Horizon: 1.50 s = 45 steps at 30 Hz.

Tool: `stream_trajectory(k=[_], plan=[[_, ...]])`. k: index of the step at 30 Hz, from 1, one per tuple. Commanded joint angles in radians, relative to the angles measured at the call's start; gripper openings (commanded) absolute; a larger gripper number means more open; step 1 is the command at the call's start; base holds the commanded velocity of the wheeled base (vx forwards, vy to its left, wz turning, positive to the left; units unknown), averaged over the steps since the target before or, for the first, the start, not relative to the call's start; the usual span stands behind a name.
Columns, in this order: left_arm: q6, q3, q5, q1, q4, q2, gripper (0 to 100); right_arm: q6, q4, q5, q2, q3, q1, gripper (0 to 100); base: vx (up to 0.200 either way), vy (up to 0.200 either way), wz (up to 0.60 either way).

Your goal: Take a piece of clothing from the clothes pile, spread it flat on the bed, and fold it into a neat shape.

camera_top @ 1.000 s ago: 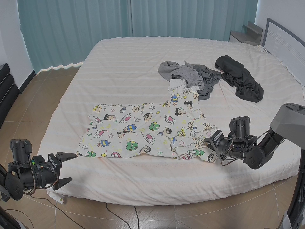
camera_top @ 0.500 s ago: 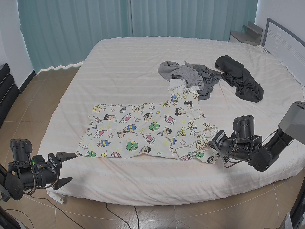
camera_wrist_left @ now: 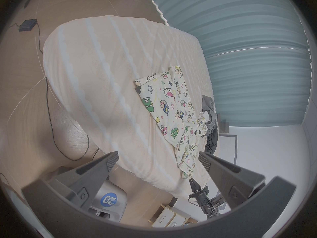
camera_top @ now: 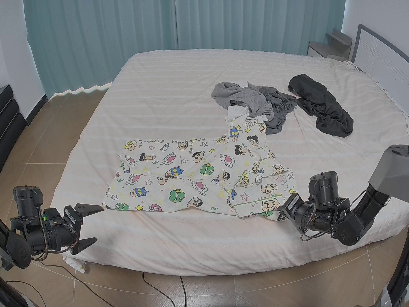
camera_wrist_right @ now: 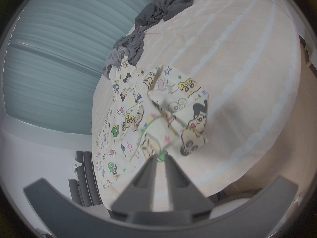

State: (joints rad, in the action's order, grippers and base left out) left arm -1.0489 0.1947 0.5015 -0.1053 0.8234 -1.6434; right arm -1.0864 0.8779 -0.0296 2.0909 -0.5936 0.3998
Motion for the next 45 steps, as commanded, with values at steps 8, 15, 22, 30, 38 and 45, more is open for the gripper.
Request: stream_trajectory(k=[8,15,22,30,38,45], plan=[[0.0,0.0,0.0,-0.001,0.0,-0.001,100,0.016,0.079,-0.006,-0.031,0.071,0.019,100,0.0,0.0,0.0],[0.0,-0.001,0.0,-0.001,0.0,0.001,100,0.181,0.061,0.126,-0.147,0.043,-0.125,100,0.0,0.0,0.0],[0.0,-0.003,0.0,0.006,-0.001,0.001,100,0.289,-0.028,0.281,-0.052,-0.109,-0.205,100,0.0,0.0,0.0],[0.0,-0.004,0.0,0.01,0.0,0.001,100,0.37,-0.102,0.376,0.161,-0.342,-0.2,100,0.0,0.0,0.0],[0.0,-0.004,0.012,0.012,0.0,0.001,100,0.447,-0.135,0.445,0.248,-0.402,-0.213,100,0.0,0.0,0.0],[0.0,-0.009,0.014,0.012,0.0,0.001,100,0.451,-0.129,0.499,0.264,-0.416,-0.231,100,0.0,0.0,0.0]])
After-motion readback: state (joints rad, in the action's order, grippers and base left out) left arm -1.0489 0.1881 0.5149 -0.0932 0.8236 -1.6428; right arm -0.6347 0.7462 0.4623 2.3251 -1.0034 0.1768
